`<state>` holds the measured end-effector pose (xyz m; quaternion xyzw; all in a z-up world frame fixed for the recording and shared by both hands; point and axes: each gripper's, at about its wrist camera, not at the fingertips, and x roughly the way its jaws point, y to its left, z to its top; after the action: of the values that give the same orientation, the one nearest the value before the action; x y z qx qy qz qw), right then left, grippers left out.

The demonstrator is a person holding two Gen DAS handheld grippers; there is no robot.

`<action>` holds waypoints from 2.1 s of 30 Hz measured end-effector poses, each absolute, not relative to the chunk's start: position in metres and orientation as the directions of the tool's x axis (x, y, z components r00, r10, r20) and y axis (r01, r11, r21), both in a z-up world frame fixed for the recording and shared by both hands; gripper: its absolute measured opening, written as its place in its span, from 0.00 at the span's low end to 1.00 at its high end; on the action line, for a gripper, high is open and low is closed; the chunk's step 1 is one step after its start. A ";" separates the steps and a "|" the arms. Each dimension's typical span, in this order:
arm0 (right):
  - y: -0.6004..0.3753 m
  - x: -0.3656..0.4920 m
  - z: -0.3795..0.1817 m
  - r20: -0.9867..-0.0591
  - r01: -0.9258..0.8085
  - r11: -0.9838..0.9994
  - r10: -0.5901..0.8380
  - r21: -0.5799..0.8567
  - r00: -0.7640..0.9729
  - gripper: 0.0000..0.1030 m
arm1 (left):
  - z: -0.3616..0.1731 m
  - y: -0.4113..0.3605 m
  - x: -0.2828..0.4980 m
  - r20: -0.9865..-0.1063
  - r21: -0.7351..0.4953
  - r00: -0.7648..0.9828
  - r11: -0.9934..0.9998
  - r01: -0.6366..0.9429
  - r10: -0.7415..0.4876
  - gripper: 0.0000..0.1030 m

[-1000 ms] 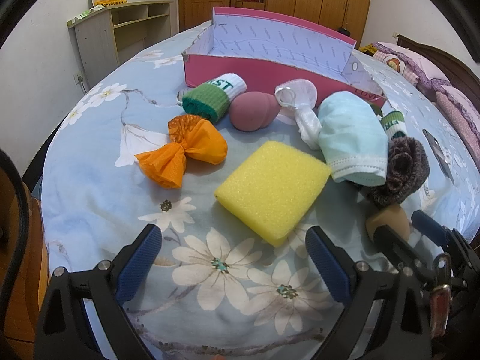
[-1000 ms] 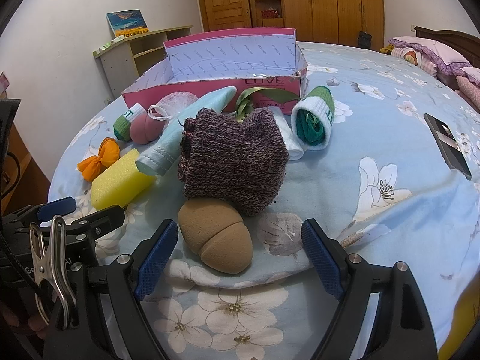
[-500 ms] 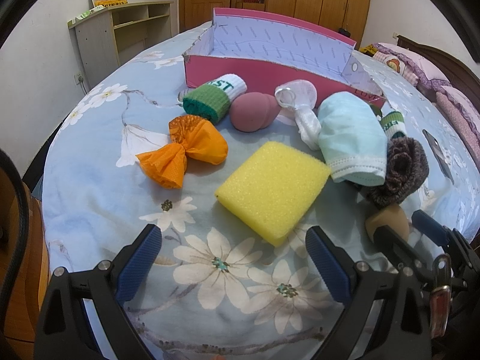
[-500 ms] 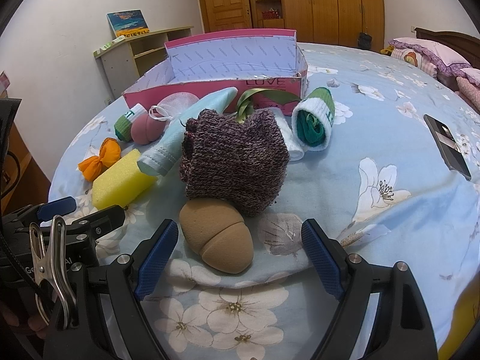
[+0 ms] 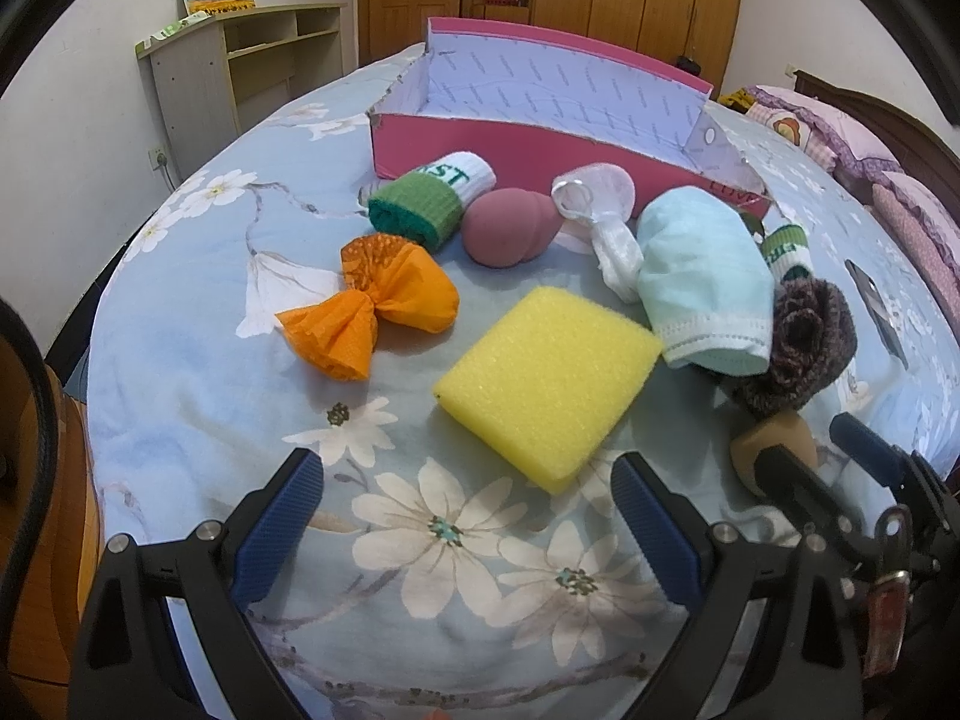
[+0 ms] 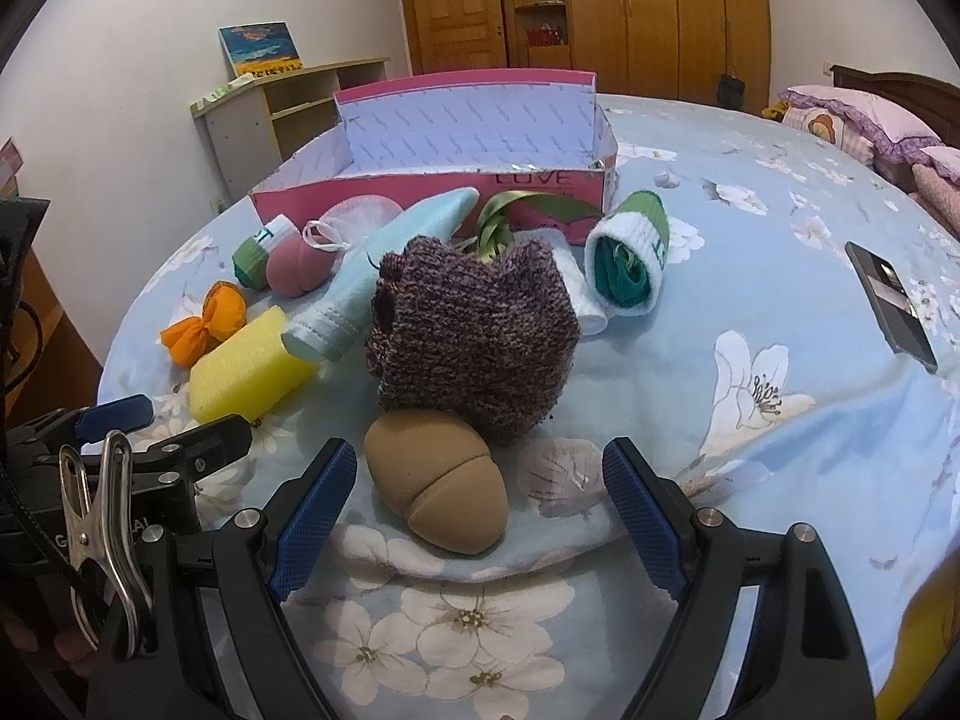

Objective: Organize soft objects
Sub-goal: 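Move left gripper to the yellow sponge while right gripper moves to the tan egg sponge, then close left gripper on the yellow sponge while right gripper closes on the tan egg sponge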

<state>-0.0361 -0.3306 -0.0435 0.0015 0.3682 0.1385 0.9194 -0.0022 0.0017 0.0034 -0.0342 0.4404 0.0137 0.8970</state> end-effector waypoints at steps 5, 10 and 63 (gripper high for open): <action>-0.331 -0.036 -0.035 -0.667 -0.267 0.959 0.261 0.095 0.698 0.84 | 0.013 0.013 -0.002 -0.777 -0.054 0.629 0.997 -0.057 -0.006 0.96; -0.334 -0.036 -0.028 -0.661 -0.281 0.955 0.274 0.099 0.698 0.84 | 0.023 0.022 -0.005 -0.749 -0.014 0.662 0.998 -0.055 0.026 0.96; -0.334 -0.071 -0.003 -0.644 -0.384 0.917 0.358 0.107 0.676 0.35 | 0.050 0.001 -0.026 -0.683 -0.073 0.712 0.985 0.156 -0.163 0.57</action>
<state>-0.0712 -0.3337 -0.0034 -0.0187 0.3478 0.2025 0.9152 -0.0265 0.0010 0.0497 -0.0052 0.3697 -0.0862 0.9251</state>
